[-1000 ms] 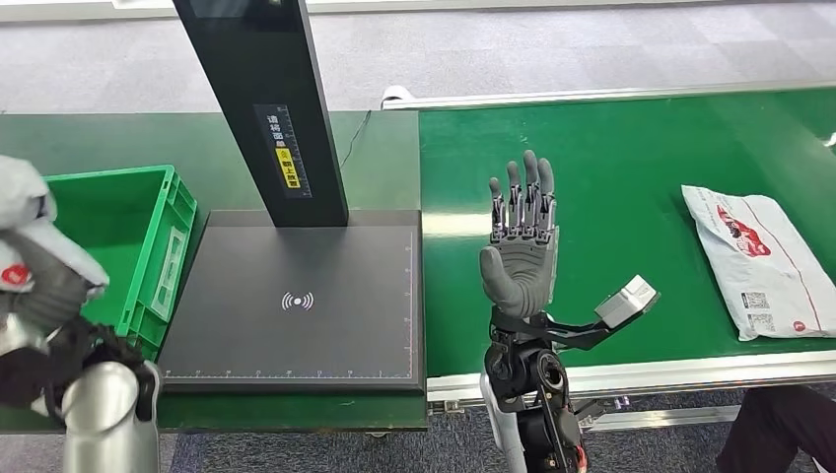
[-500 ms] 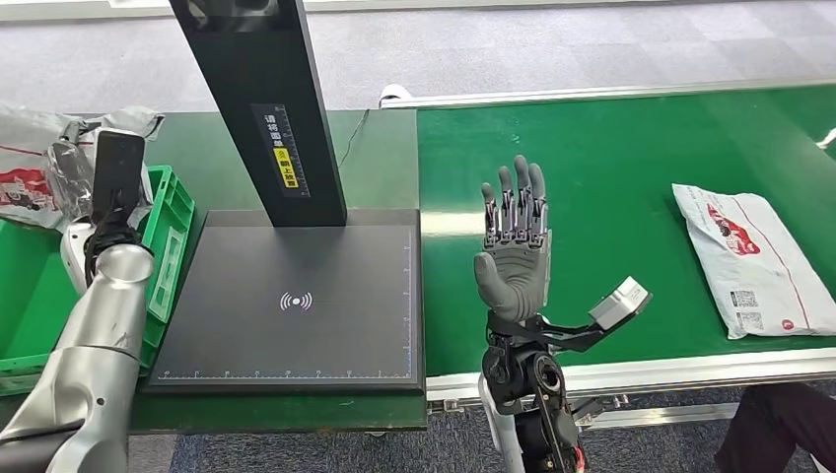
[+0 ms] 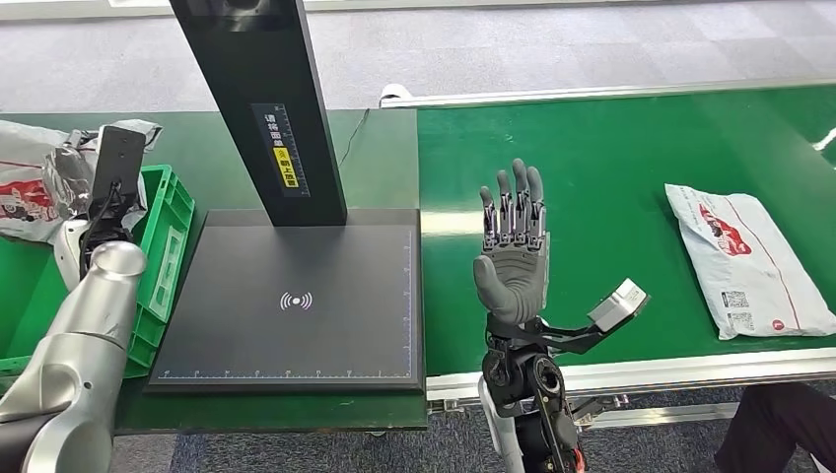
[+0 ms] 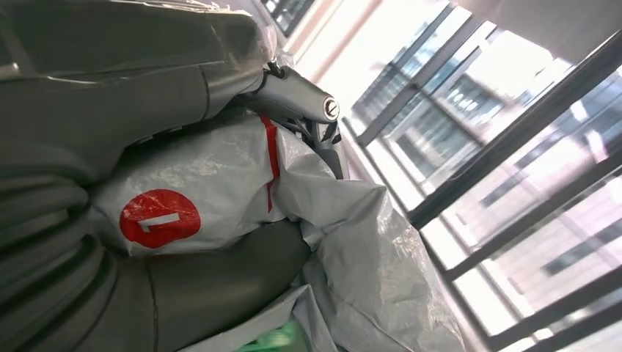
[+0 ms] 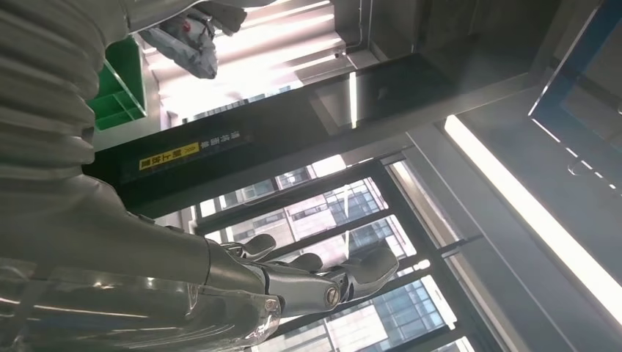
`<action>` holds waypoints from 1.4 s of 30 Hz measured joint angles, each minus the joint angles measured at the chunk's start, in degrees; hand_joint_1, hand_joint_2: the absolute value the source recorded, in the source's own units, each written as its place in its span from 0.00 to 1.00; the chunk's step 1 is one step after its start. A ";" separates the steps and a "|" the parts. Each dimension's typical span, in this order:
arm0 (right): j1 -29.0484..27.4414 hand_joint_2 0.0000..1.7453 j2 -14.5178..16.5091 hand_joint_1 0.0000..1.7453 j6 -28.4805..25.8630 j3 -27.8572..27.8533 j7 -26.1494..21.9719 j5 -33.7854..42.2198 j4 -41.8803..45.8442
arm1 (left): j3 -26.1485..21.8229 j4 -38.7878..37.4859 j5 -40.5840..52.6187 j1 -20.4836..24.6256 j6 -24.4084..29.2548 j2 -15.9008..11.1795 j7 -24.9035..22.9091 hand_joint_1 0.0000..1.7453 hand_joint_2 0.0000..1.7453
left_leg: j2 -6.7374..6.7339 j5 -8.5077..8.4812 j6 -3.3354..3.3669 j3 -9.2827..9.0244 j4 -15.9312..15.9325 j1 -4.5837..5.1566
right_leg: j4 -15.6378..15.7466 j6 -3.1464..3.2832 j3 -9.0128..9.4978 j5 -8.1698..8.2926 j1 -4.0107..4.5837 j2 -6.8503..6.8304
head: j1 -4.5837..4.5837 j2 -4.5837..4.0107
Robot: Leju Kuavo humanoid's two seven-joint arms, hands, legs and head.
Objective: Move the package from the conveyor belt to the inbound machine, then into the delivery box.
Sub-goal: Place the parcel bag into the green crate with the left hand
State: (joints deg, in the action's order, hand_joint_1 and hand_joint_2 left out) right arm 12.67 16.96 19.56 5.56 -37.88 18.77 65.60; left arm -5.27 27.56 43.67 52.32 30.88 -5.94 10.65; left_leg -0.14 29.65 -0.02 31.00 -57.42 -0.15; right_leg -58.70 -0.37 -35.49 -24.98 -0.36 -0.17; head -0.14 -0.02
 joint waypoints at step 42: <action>-1.59 1.00 -0.55 0.00 -0.13 -0.28 -0.92 0.25 -2.78 | -16.56 19.13 -27.89 -16.30 5.56 -1.56 29.21 0.00 1.00 | -0.21 0.02 -0.01 0.06 0.00 0.08 | 0.00 0.00 -0.16 -0.01 -0.05 0.16 | -0.01 0.00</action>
State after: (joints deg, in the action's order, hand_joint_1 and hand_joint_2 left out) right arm 11.08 16.41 19.43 5.28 -38.80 19.02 62.82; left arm -21.82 46.69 15.78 36.02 36.44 -7.50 39.86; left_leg -0.35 29.67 -0.03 31.06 -57.42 -0.07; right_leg -58.70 -0.36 -35.65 -24.99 -0.40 -0.01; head -0.15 -0.02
